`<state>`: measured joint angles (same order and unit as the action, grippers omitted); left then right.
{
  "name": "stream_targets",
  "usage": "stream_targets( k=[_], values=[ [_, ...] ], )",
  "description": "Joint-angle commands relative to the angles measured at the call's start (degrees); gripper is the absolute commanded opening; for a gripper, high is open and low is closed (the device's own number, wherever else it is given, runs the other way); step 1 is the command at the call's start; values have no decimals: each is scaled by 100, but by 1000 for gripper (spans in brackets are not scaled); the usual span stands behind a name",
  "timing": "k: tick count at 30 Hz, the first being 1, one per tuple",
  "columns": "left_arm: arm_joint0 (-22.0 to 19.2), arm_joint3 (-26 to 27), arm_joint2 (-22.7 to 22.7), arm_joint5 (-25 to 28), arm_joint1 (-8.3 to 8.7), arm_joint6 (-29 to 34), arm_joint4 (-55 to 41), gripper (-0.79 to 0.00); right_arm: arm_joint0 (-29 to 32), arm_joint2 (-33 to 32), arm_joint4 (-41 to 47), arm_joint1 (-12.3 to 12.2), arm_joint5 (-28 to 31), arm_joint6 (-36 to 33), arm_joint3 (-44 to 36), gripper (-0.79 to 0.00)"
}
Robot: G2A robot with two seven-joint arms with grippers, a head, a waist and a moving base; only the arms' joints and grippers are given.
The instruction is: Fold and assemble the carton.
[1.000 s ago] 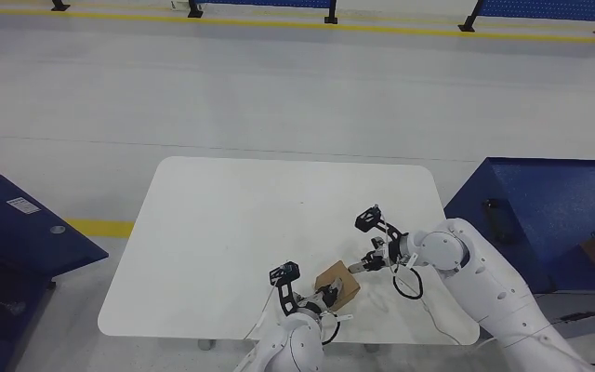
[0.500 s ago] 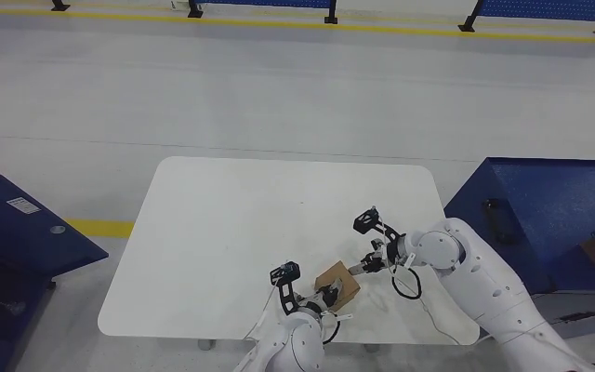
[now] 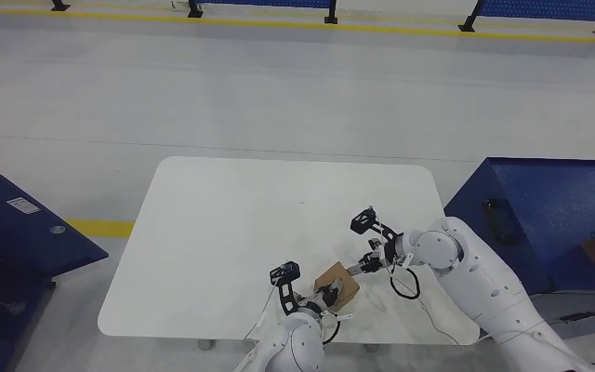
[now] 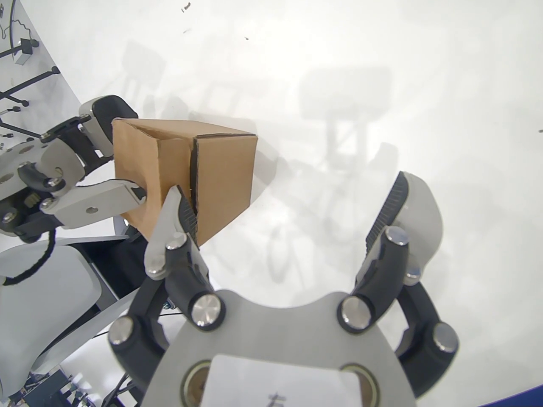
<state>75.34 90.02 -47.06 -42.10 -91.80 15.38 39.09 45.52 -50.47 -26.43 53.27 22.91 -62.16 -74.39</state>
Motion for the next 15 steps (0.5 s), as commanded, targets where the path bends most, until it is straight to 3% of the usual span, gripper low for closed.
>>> stream_targets(
  k=[1,15],
  values=[
    [-6,-24,-3,1,-6,-2,2,0,-6,27,-5,13,1,6,35,0],
    [-19,-88,-16,-28,-42,10,39,0,-2,-212,126,-29,64,-27,50,0]
  ],
)
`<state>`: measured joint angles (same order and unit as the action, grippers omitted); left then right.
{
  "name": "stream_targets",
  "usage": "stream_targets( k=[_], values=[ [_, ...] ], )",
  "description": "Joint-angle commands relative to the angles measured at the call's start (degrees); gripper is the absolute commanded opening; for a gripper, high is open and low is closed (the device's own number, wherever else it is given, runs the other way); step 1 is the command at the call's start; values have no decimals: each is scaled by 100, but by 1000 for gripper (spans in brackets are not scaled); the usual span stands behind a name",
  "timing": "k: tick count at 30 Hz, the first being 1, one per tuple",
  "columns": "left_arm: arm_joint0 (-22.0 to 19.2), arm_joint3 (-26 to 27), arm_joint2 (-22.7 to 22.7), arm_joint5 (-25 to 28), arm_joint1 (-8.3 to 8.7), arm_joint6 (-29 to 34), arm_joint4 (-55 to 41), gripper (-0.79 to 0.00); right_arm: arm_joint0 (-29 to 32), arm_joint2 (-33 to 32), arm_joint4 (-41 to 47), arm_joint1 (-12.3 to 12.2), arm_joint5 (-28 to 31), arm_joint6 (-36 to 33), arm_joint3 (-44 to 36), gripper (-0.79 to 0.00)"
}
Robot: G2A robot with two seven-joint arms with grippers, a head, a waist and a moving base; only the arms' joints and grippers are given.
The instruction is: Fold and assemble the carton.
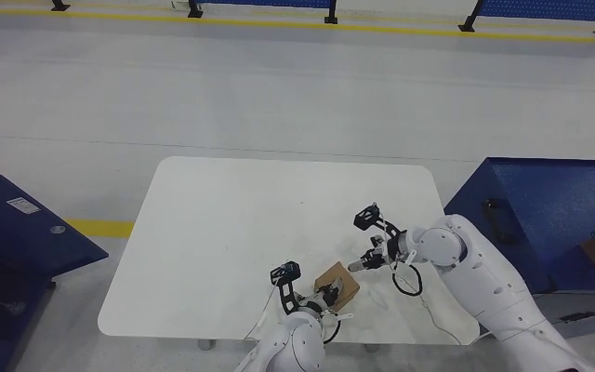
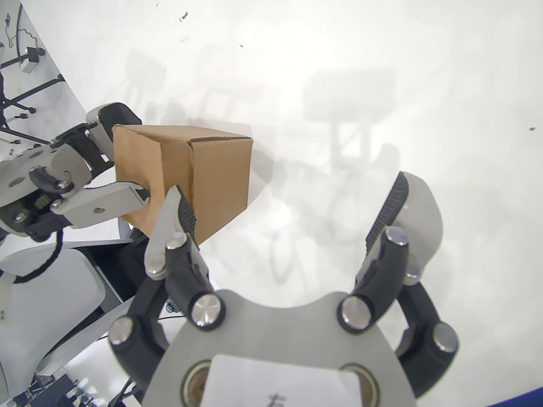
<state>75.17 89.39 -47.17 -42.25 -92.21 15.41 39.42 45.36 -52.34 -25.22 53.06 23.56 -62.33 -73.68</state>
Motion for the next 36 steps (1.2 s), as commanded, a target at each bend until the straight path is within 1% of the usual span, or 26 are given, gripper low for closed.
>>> stream_targets(
  k=[1,10,17,22,32,36],
  values=[
    [-10,-48,-4,-19,-5,15,7,0,29,-48,1,-17,-6,-14,-49,0],
    [-40,-110,17,-64,-40,11,18,0,202,-59,-73,-45,-18,-118,-406,0],
    [0,-6,-5,-64,-46,5,63,0,140,121,-215,15,-131,-168,-282,0],
    [113,159,-61,151,-39,-59,-4,0,88,171,-178,46,-139,-189,-193,0],
    [262,251,-186,408,-20,-159,-54,0,3,257,-297,98,-333,-208,-113,0],
    [313,298,-220,518,-14,-224,-50,0,-14,281,-369,110,-326,-209,-131,0]
  ],
)
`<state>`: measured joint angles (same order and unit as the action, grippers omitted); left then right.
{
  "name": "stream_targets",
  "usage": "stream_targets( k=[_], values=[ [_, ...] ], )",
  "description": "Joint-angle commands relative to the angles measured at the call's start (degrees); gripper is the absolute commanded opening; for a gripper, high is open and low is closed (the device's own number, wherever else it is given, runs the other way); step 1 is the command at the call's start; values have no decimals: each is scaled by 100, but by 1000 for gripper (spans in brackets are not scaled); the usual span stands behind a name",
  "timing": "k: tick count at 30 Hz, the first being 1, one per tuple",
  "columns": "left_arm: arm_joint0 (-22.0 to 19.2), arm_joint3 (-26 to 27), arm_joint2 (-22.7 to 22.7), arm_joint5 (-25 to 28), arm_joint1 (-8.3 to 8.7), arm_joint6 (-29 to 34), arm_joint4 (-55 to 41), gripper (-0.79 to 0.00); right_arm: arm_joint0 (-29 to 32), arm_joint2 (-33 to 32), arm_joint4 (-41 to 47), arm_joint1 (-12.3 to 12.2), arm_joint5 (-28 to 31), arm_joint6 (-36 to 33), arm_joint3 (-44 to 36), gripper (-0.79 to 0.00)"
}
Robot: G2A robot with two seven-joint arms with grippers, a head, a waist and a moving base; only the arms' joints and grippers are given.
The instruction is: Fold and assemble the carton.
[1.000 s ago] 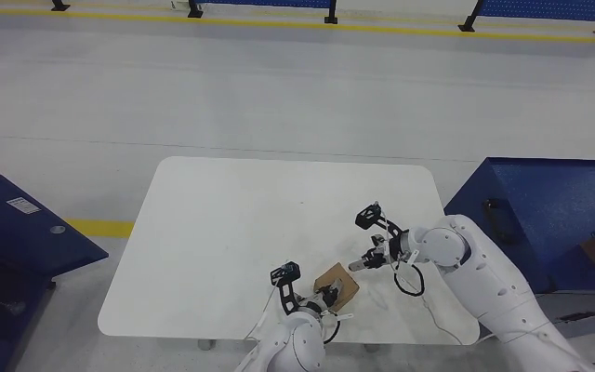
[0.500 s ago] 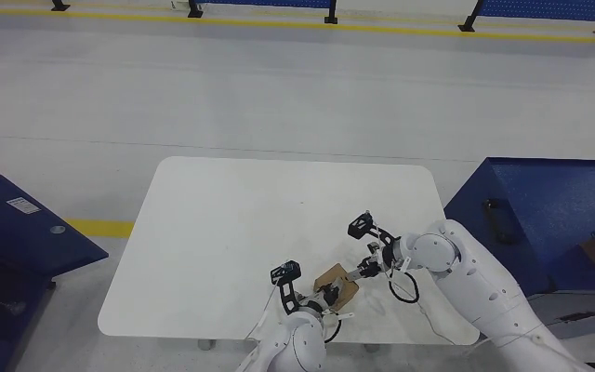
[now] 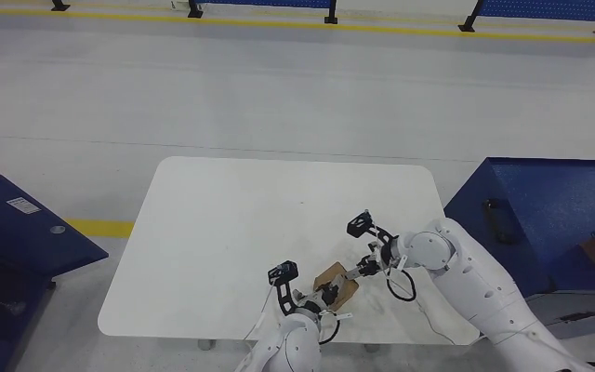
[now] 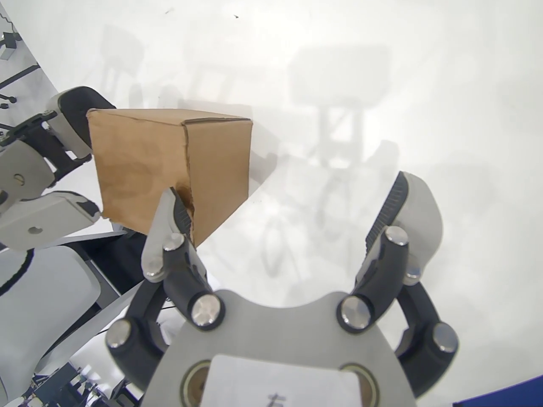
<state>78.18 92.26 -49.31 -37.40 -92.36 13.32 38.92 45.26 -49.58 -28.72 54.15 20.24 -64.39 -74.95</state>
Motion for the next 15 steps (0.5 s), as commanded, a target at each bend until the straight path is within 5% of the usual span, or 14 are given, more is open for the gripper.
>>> stream_targets(
  k=[1,15],
  values=[
    [26,23,-18,69,3,-29,-9,0,-10,8,-51,4,-4,-5,-7,0],
    [148,219,-46,498,30,-215,63,0,-112,-37,-47,28,-33,-144,-104,0]
  ],
)
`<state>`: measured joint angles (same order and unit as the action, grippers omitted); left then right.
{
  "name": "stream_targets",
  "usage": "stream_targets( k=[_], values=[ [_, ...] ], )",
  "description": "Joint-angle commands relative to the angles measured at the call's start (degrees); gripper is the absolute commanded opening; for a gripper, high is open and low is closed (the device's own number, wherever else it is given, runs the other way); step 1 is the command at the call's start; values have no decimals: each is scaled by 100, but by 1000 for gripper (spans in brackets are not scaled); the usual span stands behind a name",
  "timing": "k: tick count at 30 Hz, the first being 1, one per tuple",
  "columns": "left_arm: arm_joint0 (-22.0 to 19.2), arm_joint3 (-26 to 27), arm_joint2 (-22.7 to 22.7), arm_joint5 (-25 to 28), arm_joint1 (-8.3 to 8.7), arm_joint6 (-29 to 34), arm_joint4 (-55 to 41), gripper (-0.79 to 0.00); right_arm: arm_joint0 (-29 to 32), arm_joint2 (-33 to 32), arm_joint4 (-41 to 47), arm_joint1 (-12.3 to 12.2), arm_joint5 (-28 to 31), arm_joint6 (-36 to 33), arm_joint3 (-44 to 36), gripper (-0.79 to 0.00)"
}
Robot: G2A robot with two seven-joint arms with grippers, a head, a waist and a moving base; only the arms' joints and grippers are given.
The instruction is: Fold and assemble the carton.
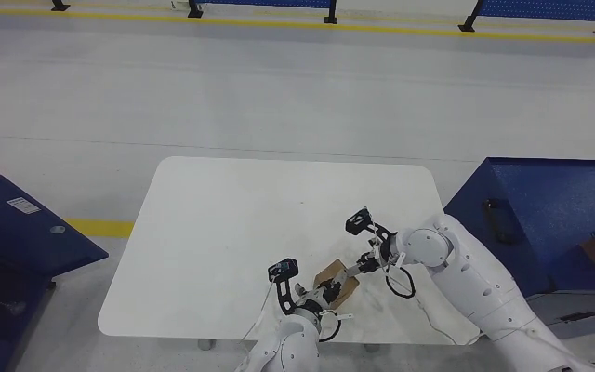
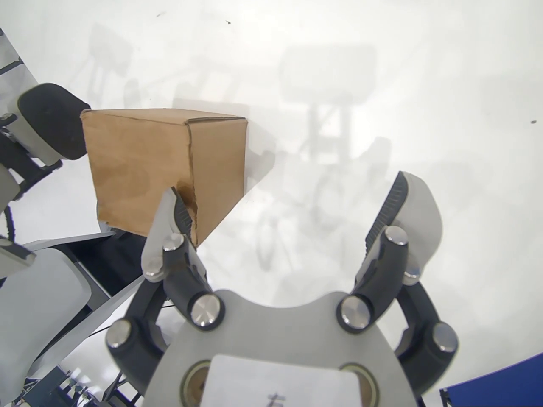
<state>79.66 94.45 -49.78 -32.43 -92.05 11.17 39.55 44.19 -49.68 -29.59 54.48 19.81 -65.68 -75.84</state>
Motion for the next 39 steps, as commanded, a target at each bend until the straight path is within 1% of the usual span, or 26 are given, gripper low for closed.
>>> stream_targets(
  k=[1,8,9,11,14,15,18,19,20,21,22,26,28,31,34,36,38,39],
  values=[
    [0,0,0,1,0,0,0,0,-5,-28,40,-5,10,-15,-15,0],
    [0,0,0,1,0,0,0,0,-5,-28,40,-5,10,-15,-15,0],
    [-35,17,33,93,15,-65,219,0,-5,-28,40,-5,10,-15,-15,0],
    [-106,74,270,615,100,50,1143,0,-5,-28,40,-5,10,-15,-15,0],
    [-111,377,319,1186,293,90,2941,0,-5,-28,40,-5,10,-15,-15,0],
    [-36,516,289,1382,354,193,3328,0,-5,-28,40,-5,10,-15,-15,0],
    [68,935,123,2592,543,728,4074,0,-5,-28,40,-5,10,-15,-15,0],
    [100,1014,58,3030,600,845,4234,0,-5,-28,40,-5,10,-15,-15,0],
    [127,1050,-34,3362,652,999,4370,0,-5,-28,40,-5,10,-15,-15,0],
    [153,1116,-165,3289,684,1113,4615,0,-5,-28,40,-5,10,-15,-15,0],
    [171,1150,-201,3174,688,1124,4704,0,-5,-28,40,-5,10,-15,-15,0],
    [171,1150,-201,3174,688,1124,4704,0,-5,-28,40,-5,10,-15,-15,0],
    [171,1150,-201,3174,688,1124,4704,0,98,-179,411,-19,7,187,92,0],
    [132,965,-194,3398,725,1182,5084,0,221,-608,1126,-104,169,227,177,0],
    [64,659,-114,4065,770,1352,5269,0,415,-1039,1748,-211,227,77,198,0],
    [-59,428,-110,4385,782,1492,5257,0,545,-1247,2262,-255,176,-82,261,0],
    [-206,135,-61,4577,794,1460,5502,0,621,-1318,2627,-270,106,-262,352,0],
    [-257,-9,-85,4557,793,1407,5516,0,644,-1304,2739,-263,37,-288,418,0]
  ],
)
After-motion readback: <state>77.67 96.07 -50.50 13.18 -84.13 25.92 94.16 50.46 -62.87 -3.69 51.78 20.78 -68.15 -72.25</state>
